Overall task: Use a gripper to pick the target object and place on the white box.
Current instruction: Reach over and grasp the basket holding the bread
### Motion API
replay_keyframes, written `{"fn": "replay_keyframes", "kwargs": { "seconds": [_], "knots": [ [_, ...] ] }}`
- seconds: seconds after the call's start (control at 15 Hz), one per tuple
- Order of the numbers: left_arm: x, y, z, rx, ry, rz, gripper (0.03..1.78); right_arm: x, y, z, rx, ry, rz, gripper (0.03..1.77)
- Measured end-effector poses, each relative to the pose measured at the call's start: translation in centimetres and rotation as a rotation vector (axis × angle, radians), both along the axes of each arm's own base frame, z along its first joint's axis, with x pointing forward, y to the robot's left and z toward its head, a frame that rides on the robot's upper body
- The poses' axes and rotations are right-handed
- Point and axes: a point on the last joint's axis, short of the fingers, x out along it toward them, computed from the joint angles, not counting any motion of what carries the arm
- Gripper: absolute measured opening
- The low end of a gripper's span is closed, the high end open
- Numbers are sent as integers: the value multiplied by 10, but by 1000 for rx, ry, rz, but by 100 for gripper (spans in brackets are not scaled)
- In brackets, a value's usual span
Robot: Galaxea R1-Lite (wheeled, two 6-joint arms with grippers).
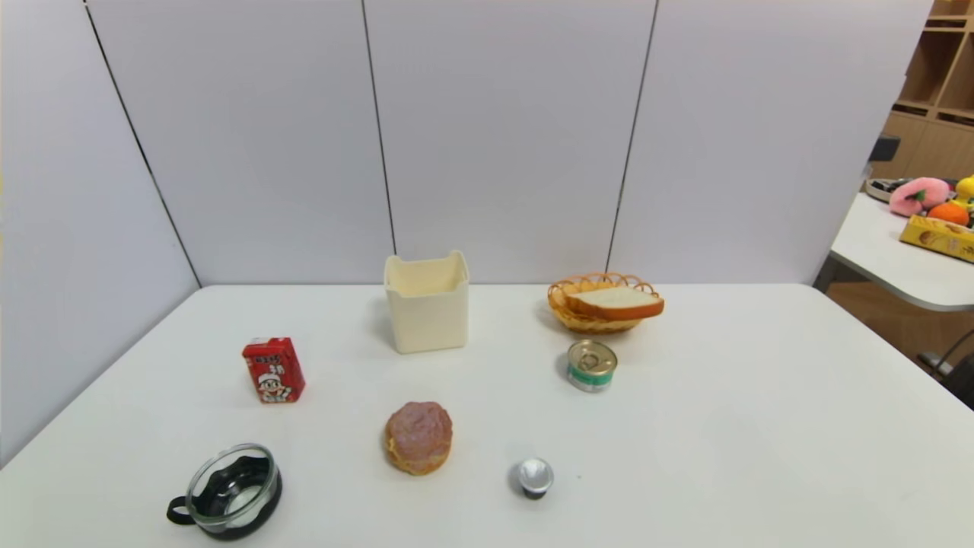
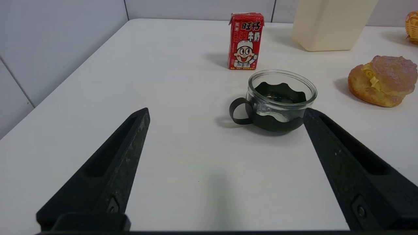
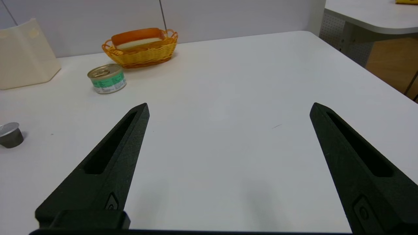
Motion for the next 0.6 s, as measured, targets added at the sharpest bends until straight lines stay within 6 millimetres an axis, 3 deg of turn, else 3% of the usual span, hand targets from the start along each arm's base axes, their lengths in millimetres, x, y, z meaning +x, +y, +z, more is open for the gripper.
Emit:
{"fn": "replay_keyframes", "kwargs": {
  "seconds": [0.6],
  "knots": [
    [0,0,0,0,0,0,169,0,0,0,0,0,0,170]
  ]
}}
